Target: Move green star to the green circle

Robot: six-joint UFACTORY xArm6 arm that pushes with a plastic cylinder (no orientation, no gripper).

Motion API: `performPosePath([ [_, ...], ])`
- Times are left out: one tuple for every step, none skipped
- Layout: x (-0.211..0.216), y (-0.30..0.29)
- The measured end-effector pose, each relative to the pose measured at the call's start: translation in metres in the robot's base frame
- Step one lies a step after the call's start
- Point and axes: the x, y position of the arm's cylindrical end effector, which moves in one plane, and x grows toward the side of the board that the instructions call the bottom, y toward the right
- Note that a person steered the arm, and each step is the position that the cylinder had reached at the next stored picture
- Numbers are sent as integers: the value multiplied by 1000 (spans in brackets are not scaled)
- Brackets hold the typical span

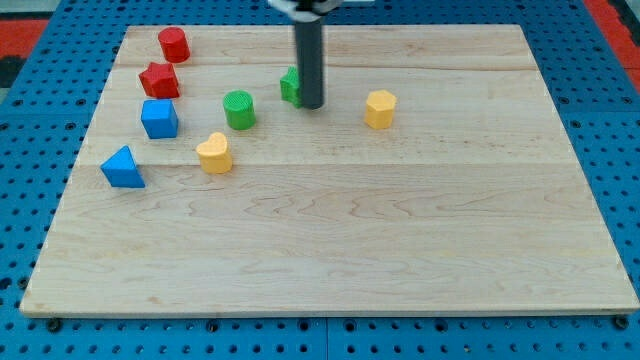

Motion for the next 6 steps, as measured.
performPosePath([
  [-35,6],
  [-49,6],
  [-55,-3],
  [-52,67],
  [-52,23],
  [-50,-29],
])
